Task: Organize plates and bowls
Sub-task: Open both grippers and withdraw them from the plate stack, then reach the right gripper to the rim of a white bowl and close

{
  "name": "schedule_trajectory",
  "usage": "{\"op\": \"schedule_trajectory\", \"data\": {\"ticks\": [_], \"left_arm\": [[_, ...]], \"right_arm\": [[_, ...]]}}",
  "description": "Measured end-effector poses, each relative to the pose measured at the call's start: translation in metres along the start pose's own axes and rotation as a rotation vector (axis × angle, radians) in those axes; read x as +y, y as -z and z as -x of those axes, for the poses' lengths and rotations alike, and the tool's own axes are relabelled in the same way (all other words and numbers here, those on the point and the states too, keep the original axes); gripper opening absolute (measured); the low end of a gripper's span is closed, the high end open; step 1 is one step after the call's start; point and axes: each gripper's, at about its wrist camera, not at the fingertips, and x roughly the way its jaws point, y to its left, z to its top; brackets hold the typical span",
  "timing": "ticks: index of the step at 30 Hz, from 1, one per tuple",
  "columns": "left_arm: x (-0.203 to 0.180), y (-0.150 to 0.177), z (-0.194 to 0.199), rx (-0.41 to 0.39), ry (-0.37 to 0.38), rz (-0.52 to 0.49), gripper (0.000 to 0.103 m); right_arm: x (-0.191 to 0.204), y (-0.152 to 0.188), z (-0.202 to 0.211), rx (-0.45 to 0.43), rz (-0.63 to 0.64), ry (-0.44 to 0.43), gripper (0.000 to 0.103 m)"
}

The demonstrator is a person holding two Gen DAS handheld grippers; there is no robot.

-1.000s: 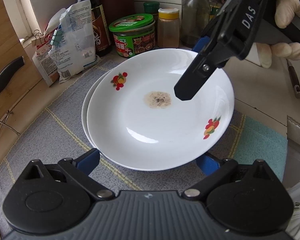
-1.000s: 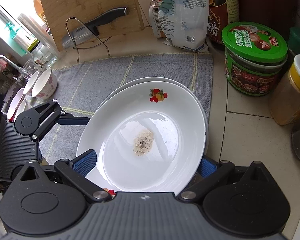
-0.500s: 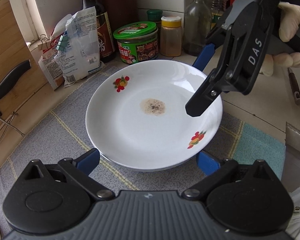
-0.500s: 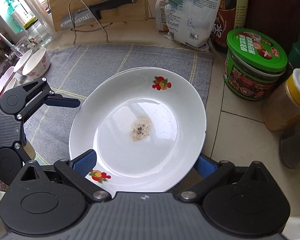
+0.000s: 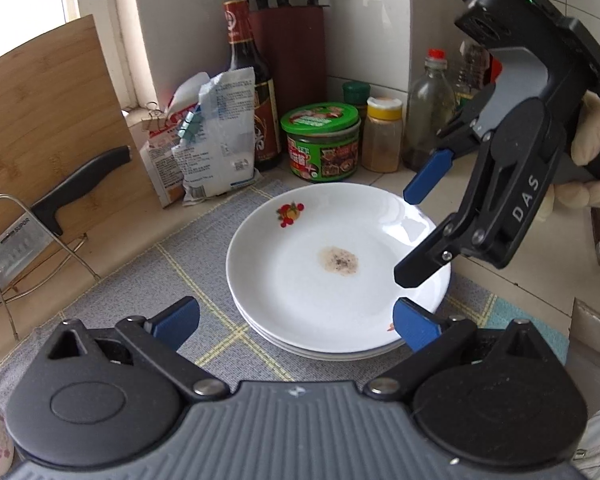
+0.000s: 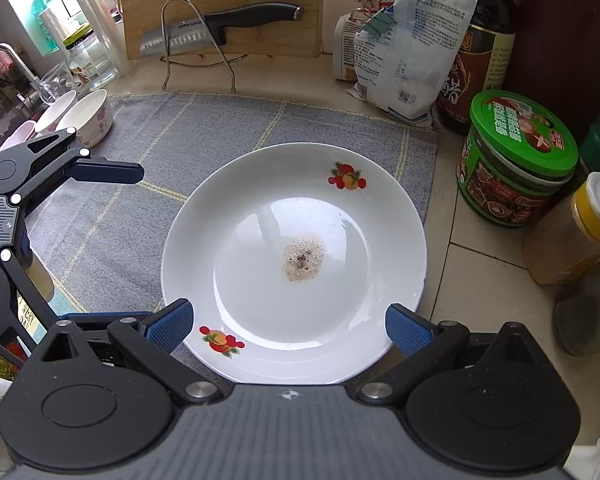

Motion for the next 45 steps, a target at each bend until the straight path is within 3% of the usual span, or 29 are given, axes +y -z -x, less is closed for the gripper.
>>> {"op": "schedule_trajectory", "data": {"ticks": [5, 11, 17, 26, 34, 45], "left_arm": [[0.007, 0.002, 0.020, -0.047, -0.069, 0.056, 0.102], [0.020, 0.012, 0.039, -0.043, -0.153, 0.115, 0.102], [0.036, 0.037, 0.053, -0.025, -0.191, 0.178, 0.102], [0.066, 0.096, 0.081, 0.031, -0.191, 0.225, 0.102], [0.105, 0.159, 0.118, 0.073, -0.183, 0.286, 0.102], [0.160, 0.231, 0.163, 0.110, -0.259, 0.367, 0.102]], "right_arm": [[0.010, -0.004, 0.007, -0.072, 0.033, 0.001, 0.103], [0.029, -0.012, 0.011, -0.143, 0.066, -0.031, 0.103], [0.058, -0.020, 0.006, -0.160, 0.125, -0.060, 0.103], [0.114, -0.037, -0.017, -0.167, 0.148, -0.085, 0.103], [0.188, -0.056, -0.039, -0.172, 0.143, -0.135, 0.103], [0.288, -0.082, -0.086, -0.144, 0.165, -0.235, 0.103]]}}
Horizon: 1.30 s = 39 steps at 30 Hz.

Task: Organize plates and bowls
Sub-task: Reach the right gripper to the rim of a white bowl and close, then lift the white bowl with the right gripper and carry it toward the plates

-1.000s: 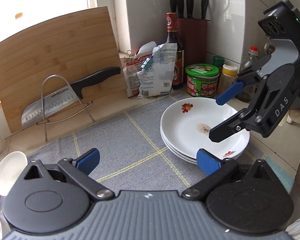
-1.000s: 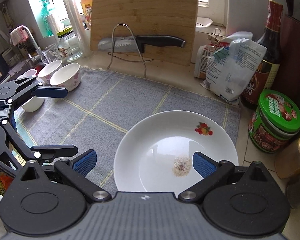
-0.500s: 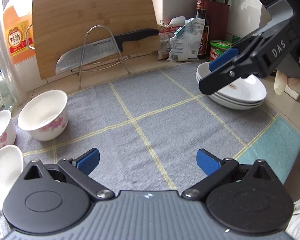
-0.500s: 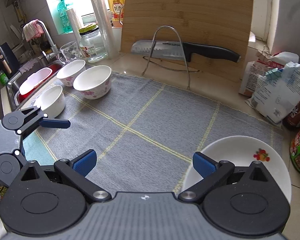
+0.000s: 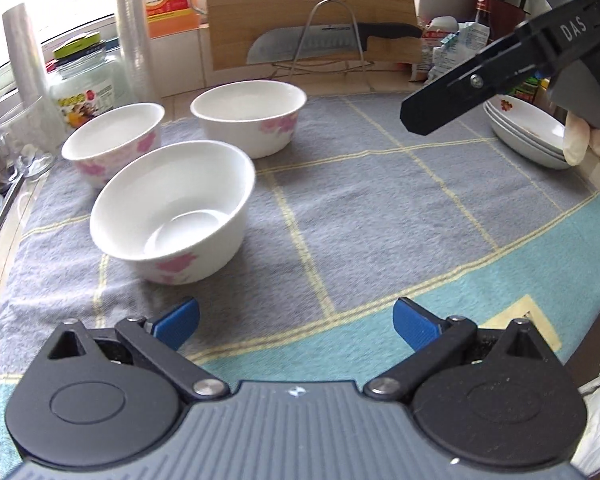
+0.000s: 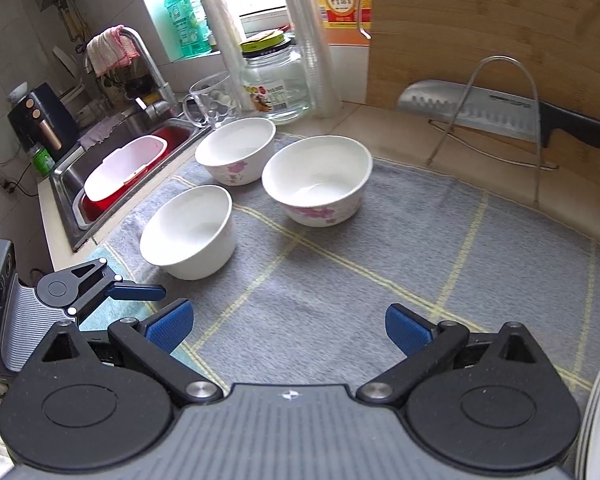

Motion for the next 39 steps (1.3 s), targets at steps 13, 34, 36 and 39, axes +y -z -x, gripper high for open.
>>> {"op": "schedule_trajectory", "data": {"ticks": [13, 34, 36, 39], "left_arm": [[0.048, 0.003, -0.006, -0.081, -0.087, 0.033, 0.102], [0.062, -0.006, -0.014, -0.163, -0.045, 0.016, 0.085], [0.062, -0.006, -0.014, -0.162, -0.043, 0.012, 0.085], [0.061, -0.006, -0.014, -0.165, -0.041, 0.012, 0.085]], "right_arm": [[0.051, -0.021, -0.064, 0.046, 0.044, -0.051, 0.103], [0.076, -0.058, -0.118, 0.055, 0.138, -0.094, 0.103], [0.077, -0.060, -0.119, 0.058, 0.149, -0.099, 0.103], [0.077, -0.063, -0.120, 0.054, 0.156, -0.109, 0.103]]}}
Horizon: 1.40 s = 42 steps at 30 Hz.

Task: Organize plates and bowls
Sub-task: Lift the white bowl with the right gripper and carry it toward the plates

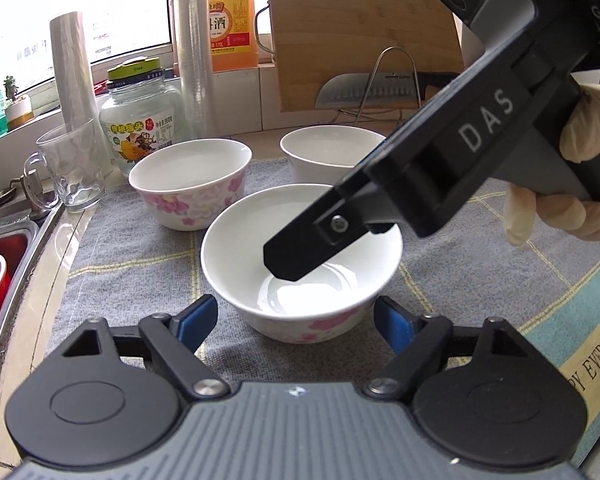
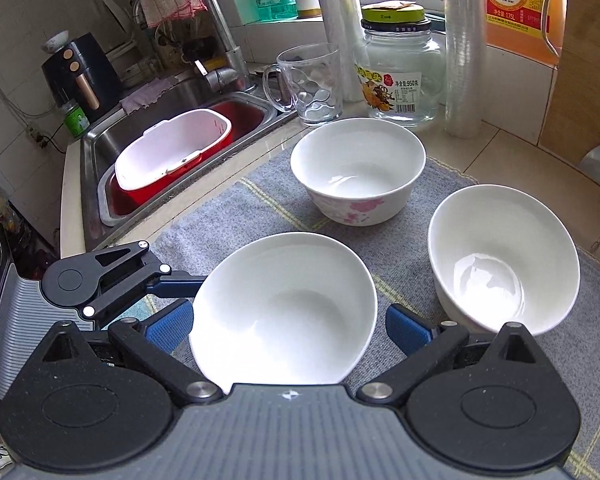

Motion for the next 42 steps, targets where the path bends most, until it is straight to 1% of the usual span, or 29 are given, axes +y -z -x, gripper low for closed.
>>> {"op": "schedule_trajectory", "data": {"ticks": [3, 5, 8, 10, 16, 22, 29, 36, 42], "left_arm": [[0.000, -0.001, 0.000, -0.001, 0.002, -0.001, 0.085], [0.001, -0.001, 0.000, -0.002, 0.002, -0.005, 0.085], [0.000, -0.002, 0.000, -0.003, 0.005, -0.012, 0.083], [-0.001, -0.002, -0.001, -0.003, 0.009, -0.020, 0.082], [-0.002, -0.003, 0.000, 0.004, 0.006, -0.024, 0.082], [-0.004, -0.005, 0.001, 0.017, 0.005, -0.038, 0.081], [-0.013, -0.010, 0.009, 0.020, 0.022, -0.065, 0.082], [-0.029, -0.014, 0.018, 0.025, 0.059, -0.101, 0.082], [-0.048, -0.016, 0.021, 0.030, 0.107, -0.134, 0.082]], "right_arm": [[-0.001, -0.003, -0.001, -0.005, 0.005, -0.005, 0.101], [-0.001, -0.005, -0.002, -0.002, 0.008, -0.007, 0.095], [-0.001, -0.006, -0.003, 0.001, 0.015, -0.004, 0.093], [-0.003, -0.006, -0.003, 0.001, 0.008, -0.011, 0.092], [-0.006, -0.007, -0.002, 0.004, -0.002, -0.012, 0.090], [-0.005, -0.006, 0.000, 0.006, -0.010, -0.016, 0.090], [-0.006, -0.002, 0.012, 0.004, -0.020, -0.016, 0.090], [-0.006, 0.013, 0.033, -0.009, -0.045, -0.013, 0.090], [-0.010, 0.031, 0.052, -0.015, -0.071, 0.011, 0.090]]}}
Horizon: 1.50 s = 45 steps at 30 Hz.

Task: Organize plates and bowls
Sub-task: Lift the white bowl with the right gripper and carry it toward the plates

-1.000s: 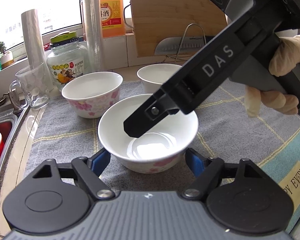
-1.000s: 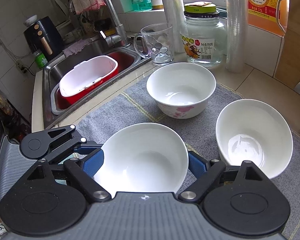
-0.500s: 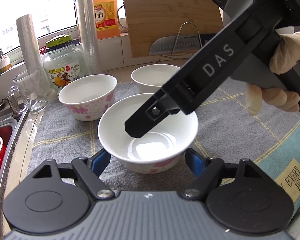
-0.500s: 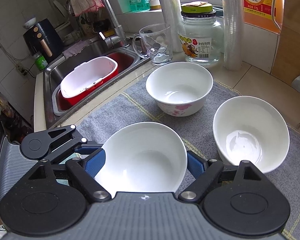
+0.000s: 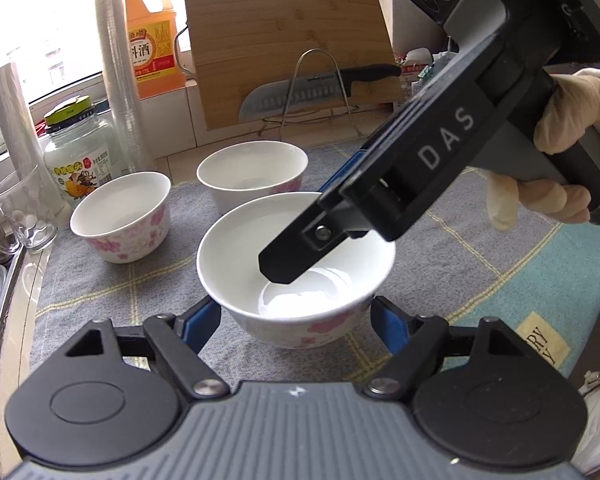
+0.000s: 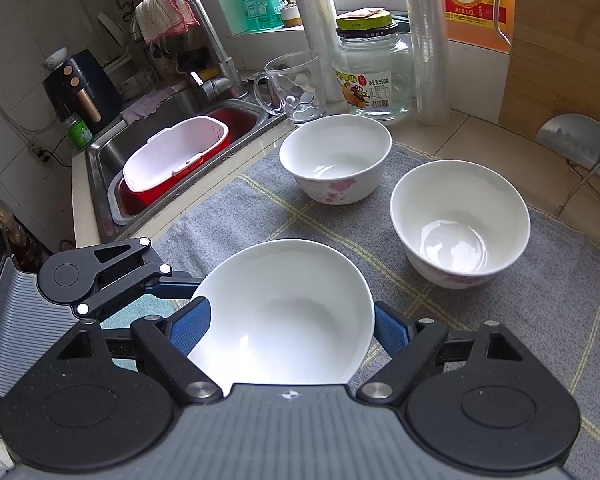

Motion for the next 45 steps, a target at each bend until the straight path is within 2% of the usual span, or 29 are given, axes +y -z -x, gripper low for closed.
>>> {"op": "schedule_trajectory", "data": {"ticks": [25, 32, 45], "left_arm": [[-0.067, -0.029, -0.035, 0.012, 0.224, -0.135, 0.082], [-0.081, -0.031, -0.046, 0.013, 0.256, -0.143, 0.082], [-0.087, -0.031, -0.060, 0.038, 0.262, -0.144, 0.082]], "right_arm": [[-0.054, 0.071, 0.077, -0.034, -0.182, 0.128, 0.090], [-0.066, 0.084, 0.087, -0.032, -0.210, 0.162, 0.091], [-0.072, 0.092, 0.088, -0.022, -0.211, 0.174, 0.091]]}}
